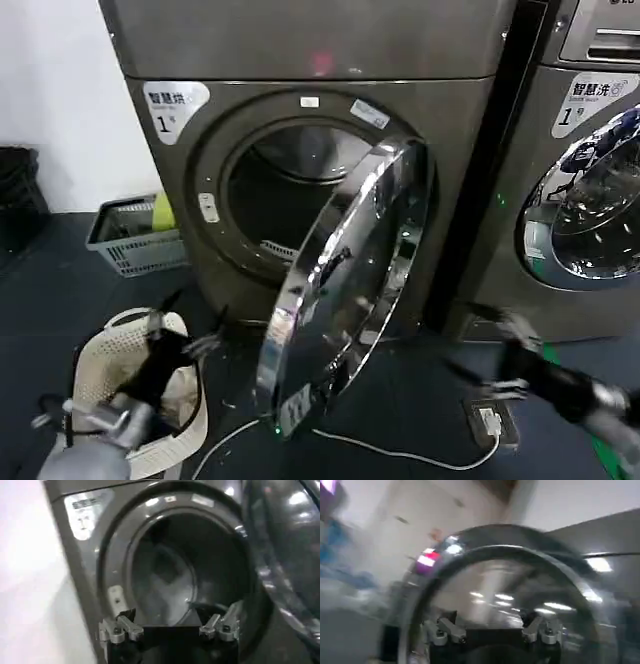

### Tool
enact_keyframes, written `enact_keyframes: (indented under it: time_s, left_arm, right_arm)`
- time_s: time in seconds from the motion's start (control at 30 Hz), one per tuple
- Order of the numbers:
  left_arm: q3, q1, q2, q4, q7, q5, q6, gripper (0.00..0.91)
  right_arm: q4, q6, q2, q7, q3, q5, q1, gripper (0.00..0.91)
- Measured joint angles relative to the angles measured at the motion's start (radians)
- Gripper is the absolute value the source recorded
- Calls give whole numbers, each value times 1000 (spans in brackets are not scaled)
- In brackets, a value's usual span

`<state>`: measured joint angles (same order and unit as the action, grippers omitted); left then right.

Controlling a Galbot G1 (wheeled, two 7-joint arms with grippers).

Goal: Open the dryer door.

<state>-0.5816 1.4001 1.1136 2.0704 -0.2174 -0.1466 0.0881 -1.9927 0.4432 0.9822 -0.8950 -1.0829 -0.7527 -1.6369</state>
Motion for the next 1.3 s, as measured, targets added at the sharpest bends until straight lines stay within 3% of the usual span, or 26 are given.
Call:
enact_keyframes:
  time_s: [0.13,0.3,0.43,0.6,0.73,0.97,1.13,1.3]
  left_arm:
    - [110,-56,-35,-26,-6,4,11,907]
    - [245,-123,-46,-56,-15,17,16,907]
    - [335,-189,-40,-81,-17,9,15,907]
    - [436,-273,-36,-121,-19,-5,13,907]
    - [519,-339,-24,-160,-19,-17,10,907]
    - [682,-492,21,-244,-19,-52,-7,907]
    - [784,-608,71,-305,-20,-59,-7,907]
    - [885,-707,133,-361,-20,-54,-5,907]
  right_arm:
    - [-44,-14,149,212,-208,137,-124,907]
    - [-75,-146,310,589,-413,336,-177,907]
    - [-74,-256,408,800,-527,400,-161,907]
    - [-28,-291,511,931,-654,497,-111,907]
    - [39,-326,540,1002,-742,546,-80,907]
    - [185,-311,532,1098,-875,620,-76,907]
    - [255,-375,518,1176,-955,642,-80,907]
    - [300,-381,498,1201,-1015,646,-86,907]
